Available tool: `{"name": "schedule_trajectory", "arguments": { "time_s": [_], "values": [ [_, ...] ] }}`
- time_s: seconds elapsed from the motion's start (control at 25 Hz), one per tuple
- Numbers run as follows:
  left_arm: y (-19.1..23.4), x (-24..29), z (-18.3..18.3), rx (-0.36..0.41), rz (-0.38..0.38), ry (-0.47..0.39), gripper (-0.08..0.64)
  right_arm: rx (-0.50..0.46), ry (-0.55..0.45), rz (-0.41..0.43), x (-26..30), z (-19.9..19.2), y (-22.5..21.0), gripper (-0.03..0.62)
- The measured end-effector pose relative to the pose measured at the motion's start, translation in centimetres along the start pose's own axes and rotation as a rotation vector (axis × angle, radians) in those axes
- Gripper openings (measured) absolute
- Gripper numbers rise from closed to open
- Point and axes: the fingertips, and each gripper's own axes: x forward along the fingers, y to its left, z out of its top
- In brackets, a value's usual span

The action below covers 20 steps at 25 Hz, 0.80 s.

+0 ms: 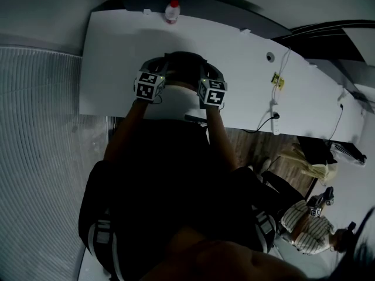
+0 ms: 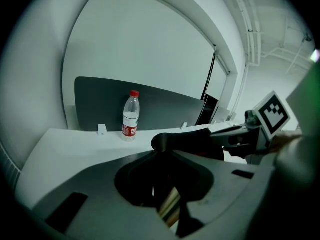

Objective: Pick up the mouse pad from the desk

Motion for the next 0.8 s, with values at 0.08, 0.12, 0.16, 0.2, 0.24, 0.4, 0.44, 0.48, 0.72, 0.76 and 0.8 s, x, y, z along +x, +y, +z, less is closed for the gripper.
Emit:
{"name": "schedule_trajectory", "arguments": {
  "time_s": [0.08, 0.12, 0.16, 0.2, 0.24, 0.4, 0.44, 0.48, 0.72, 0.76, 0.8],
  "values": [
    [0.0, -0.2, 0.4, 0.006, 0.007, -0.016, 0.048, -0.001, -0.011, 0.003, -0.3, 0.3, 0.0, 0.051],
    [-0.1, -0.2, 0.5, 0.009, 0.010, -0.022, 0.048, 0.000, -0.018, 0.007, -0.4, 0.6, 0.1, 0.051],
    [-0.1, -0.3, 0.7, 0.010, 0.009, -0.026, 0.048, 0.000, -0.025, 0.010, -0.6, 0.9, 0.2, 0.051],
    [-0.2, -0.4, 0.8, 0.010, 0.008, -0.029, 0.048, -0.001, -0.031, 0.011, -0.8, 1.2, 0.3, 0.051],
    [-0.3, -0.5, 0.9, 0.011, 0.008, -0.033, 0.048, -0.003, -0.038, 0.013, -0.9, 1.5, 0.3, 0.051],
    [-0.5, -1.1, 1.7, 0.011, 0.008, -0.053, 0.048, -0.017, -0.069, 0.015, -2.0, 2.7, 0.5, 0.051],
    [-0.7, -1.3, 2.1, 0.013, 0.007, -0.060, 0.048, -0.019, -0.081, 0.018, -2.3, 3.1, 0.6, 0.050],
    [-0.9, -1.6, 2.5, 0.017, 0.007, -0.068, 0.048, -0.018, -0.092, 0.021, -2.6, 3.5, 0.6, 0.049],
    [-1.9, -3.0, 5.0, 0.053, 0.015, -0.150, 0.048, -0.012, -0.149, 0.033, -4.4, 5.6, 0.6, 0.049],
    [-2.0, -3.2, 5.3, 0.058, 0.017, -0.163, 0.048, -0.013, -0.159, 0.035, -4.7, 6.0, 0.6, 0.049],
    [-2.1, -3.3, 5.6, 0.063, 0.017, -0.179, 0.048, -0.014, -0.170, 0.038, -5.0, 6.4, 0.7, 0.049]
  ]
}}
